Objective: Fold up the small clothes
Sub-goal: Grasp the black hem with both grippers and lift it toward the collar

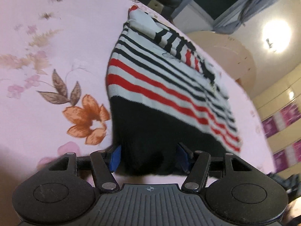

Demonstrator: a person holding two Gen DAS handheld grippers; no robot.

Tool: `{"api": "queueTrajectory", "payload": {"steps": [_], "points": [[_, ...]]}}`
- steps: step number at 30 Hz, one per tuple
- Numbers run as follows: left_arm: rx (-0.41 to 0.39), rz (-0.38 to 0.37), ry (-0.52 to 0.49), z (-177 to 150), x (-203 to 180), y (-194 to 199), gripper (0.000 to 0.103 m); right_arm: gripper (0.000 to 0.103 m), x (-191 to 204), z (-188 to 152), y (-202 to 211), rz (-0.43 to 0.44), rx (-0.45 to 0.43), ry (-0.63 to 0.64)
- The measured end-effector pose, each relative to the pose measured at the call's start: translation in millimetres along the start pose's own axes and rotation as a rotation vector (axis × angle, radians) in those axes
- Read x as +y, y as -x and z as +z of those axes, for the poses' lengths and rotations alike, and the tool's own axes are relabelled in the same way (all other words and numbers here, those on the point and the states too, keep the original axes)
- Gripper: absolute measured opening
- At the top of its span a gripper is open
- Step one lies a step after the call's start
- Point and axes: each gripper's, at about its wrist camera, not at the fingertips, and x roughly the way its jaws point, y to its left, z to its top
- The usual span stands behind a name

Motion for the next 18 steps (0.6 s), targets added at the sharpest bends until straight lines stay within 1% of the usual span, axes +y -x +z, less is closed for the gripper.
{"api": "queueTrajectory", "payload": {"steps": [4, 6, 11, 15, 16, 17, 18], "points": [[0.029, -0.129, 0.104, 7, 11, -16, 0.06, 0.043, -1, 12, -15, 0.058, 0.047, 0.003], [0.041, -0.168, 0.129, 10, 12, -26, 0.06, 0.042, 0, 17, -23, 0.077, 0.065, 0.009], [0.03, -0.185, 0.125, 20, 4, -43, 0.06, 0.04, 15, 27, -45, 0.091, 0.076, 0.06], [0.022, -0.151, 0.036, 24, -8, -45, 0.06, 0.038, 24, 29, -52, 0.081, 0.091, 0.117], [0.022, -0.14, 0.014, 23, -11, -43, 0.048, 0.034, 25, 28, -51, 0.078, 0.099, 0.137], [0.028, -0.119, -0.007, 22, -13, -43, 0.035, 0.031, 25, 27, -50, 0.076, 0.108, 0.153], [0.043, -0.087, -0.016, 21, -13, -45, 0.013, 0.028, 26, 25, -48, 0.072, 0.119, 0.17]]}}
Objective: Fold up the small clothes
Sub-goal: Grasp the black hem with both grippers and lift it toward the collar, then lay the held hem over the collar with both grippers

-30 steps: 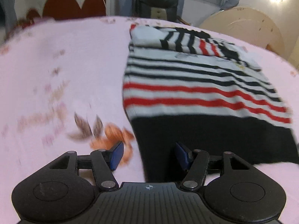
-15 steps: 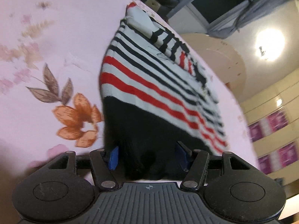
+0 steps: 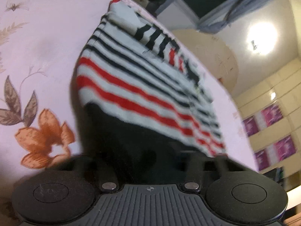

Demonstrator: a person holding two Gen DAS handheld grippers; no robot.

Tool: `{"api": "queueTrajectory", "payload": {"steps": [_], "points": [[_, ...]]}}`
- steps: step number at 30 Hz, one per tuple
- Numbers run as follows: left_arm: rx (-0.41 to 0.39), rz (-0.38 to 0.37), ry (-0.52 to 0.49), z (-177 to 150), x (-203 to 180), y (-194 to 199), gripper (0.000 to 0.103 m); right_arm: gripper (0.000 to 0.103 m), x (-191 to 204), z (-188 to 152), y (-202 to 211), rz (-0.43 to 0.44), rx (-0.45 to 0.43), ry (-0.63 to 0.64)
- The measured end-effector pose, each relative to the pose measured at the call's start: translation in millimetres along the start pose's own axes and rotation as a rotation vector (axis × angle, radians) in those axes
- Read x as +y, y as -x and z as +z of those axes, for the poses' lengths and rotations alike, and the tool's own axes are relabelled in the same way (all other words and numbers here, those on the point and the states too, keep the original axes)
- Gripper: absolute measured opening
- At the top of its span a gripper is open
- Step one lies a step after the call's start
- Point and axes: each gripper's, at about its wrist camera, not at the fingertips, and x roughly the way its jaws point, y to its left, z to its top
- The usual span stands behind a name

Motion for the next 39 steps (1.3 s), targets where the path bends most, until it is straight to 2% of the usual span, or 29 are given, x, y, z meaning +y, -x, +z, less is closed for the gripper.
{"api": "queueTrajectory", "payload": {"steps": [1, 2, 4, 6, 9, 12, 14, 16, 17, 22, 28, 35, 39], "points": [[0.004, 0.015, 0.0, -2, 3, 0, 0.005, 0.025, 0, -2, 1, 0.002, 0.008, 0.007], [-0.003, 0.002, 0.009, -4, 8, 4, 0.005, 0.023, 0, -5, 1, 0.009, 0.016, 0.011], [-0.025, -0.015, 0.023, -7, 14, 5, 0.005, 0.008, 0, -10, -1, 0.003, 0.026, 0.023], [-0.073, -0.011, 0.029, -10, 14, 15, 0.004, 0.007, 4, -13, 0, -0.01, 0.009, 0.04], [-0.197, -0.093, 0.023, -10, 4, 48, 0.004, 0.007, 17, -15, 27, 0.041, -0.098, 0.081], [-0.183, -0.076, 0.008, -2, 5, 50, 0.004, 0.007, 28, -14, 46, 0.043, -0.153, 0.139], [-0.129, -0.023, 0.014, -2, 14, 37, 0.004, 0.007, 23, -13, 37, 0.001, -0.125, 0.132], [-0.08, 0.034, 0.024, -6, 19, 24, 0.004, 0.007, 12, -13, 16, -0.088, -0.059, 0.107], [-0.086, 0.032, 0.03, -7, 19, 24, 0.004, 0.007, 9, -13, 9, -0.109, -0.042, 0.085], [-0.16, -0.005, 0.018, -4, 11, 38, 0.004, 0.007, 17, -10, 23, -0.075, -0.122, 0.065], [-0.244, -0.026, -0.089, 41, -16, 50, 0.004, 0.007, 42, 20, 35, -0.054, -0.22, 0.111], [-0.262, -0.027, -0.153, 104, -35, 29, 0.004, 0.007, 64, 81, 11, -0.046, -0.296, 0.135], [-0.272, -0.03, -0.157, 140, -37, 8, 0.004, 0.007, 57, 121, -6, -0.036, -0.326, 0.095]]}}
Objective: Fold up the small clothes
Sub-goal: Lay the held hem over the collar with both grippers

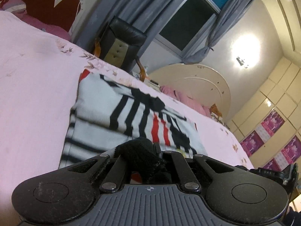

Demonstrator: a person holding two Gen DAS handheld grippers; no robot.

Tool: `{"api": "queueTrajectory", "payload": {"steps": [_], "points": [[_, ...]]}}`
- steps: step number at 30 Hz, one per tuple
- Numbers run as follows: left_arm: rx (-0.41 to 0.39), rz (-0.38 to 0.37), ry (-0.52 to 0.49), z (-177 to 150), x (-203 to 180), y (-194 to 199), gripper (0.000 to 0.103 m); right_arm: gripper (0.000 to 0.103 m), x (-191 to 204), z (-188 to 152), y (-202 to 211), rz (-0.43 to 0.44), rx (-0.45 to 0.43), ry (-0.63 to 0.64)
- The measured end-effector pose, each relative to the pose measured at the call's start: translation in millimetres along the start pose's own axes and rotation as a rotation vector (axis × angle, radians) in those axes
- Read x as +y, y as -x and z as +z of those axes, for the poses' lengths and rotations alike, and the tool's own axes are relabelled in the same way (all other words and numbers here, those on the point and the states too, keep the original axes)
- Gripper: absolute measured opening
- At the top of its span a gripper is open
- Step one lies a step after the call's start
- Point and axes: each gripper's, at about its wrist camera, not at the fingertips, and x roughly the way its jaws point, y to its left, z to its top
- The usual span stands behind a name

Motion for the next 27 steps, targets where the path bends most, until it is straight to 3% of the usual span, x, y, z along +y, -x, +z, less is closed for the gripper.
{"api": "queueTrajectory", "payload": {"steps": [5, 13, 21, 23, 27], "points": [[0.006, 0.02, -0.006, 41, 3, -49, 0.004, 0.007, -10, 41, -44, 0.007, -0.007, -0.04], [0.131, 0.11, 0.006, 101, 27, -152, 0.004, 0.007, -32, 99, -132, -0.016, 0.021, -0.11], [0.164, 0.12, -0.007, 121, 52, -225, 0.004, 0.007, -61, 121, -211, -0.039, 0.083, -0.115], [0.134, 0.099, 0.007, 120, 58, -231, 0.005, 0.012, -62, 122, -219, -0.016, 0.07, -0.09], [0.087, 0.069, 0.014, 116, 67, -239, 0.009, 0.04, -55, 119, -224, -0.013, 0.022, 0.009]]}}
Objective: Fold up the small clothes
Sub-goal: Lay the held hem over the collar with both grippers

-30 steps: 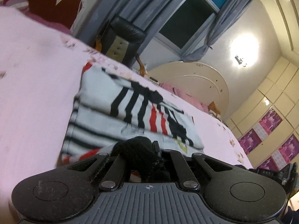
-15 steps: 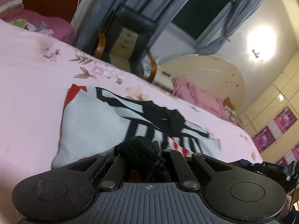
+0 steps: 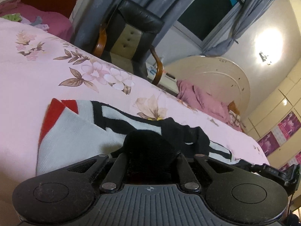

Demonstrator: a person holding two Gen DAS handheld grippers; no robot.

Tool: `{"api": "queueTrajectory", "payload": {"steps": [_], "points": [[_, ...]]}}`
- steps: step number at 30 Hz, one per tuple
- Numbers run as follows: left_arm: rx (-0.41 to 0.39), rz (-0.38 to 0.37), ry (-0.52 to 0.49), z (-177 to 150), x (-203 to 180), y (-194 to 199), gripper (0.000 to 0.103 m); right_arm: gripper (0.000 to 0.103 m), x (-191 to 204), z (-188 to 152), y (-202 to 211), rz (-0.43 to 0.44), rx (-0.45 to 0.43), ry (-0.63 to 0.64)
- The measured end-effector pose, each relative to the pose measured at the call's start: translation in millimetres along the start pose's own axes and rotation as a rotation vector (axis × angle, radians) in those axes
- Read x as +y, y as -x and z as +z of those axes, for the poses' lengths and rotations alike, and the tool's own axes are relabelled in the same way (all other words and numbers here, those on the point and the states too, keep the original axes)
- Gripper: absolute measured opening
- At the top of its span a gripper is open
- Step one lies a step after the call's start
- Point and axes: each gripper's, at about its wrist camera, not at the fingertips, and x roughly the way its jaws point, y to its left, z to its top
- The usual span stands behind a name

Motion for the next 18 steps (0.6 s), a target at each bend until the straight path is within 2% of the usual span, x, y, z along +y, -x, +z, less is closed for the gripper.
{"api": "queueTrajectory", "payload": {"steps": [2, 4, 6, 8, 9, 10, 13, 15, 17, 18], "points": [[-0.006, 0.001, -0.003, -1, 2, -4, 0.01, 0.052, 5, 0, 1, 0.006, -0.027, 0.035], [-0.014, 0.002, -0.006, 0, 3, -5, 0.012, 0.07, 8, 2, 3, -0.013, -0.061, 0.065], [-0.035, 0.01, -0.017, 2, 3, -3, 0.016, 0.074, 7, 5, 4, -0.03, -0.089, 0.066], [-0.069, 0.035, -0.034, 6, 3, 1, 0.051, 0.073, 5, 9, 5, -0.033, -0.093, 0.05], [-0.104, 0.041, -0.045, 7, 2, 5, 0.081, 0.072, 3, 11, 7, -0.03, -0.098, 0.046], [-0.131, 0.05, -0.055, 8, 1, 9, 0.093, 0.071, 3, 12, 10, -0.029, -0.104, 0.047], [-0.139, 0.069, -0.088, 14, 0, 12, 0.093, 0.07, 4, 16, 13, -0.037, -0.11, 0.069], [-0.11, 0.084, -0.124, 17, -1, 7, 0.092, 0.067, 5, 18, 12, -0.053, -0.095, 0.09], [-0.072, 0.107, -0.168, 18, -4, 1, 0.084, 0.065, 7, 19, 9, -0.069, -0.078, 0.119], [-0.043, 0.115, -0.176, 18, -4, -3, 0.074, 0.063, 9, 19, 7, -0.08, -0.068, 0.134]]}}
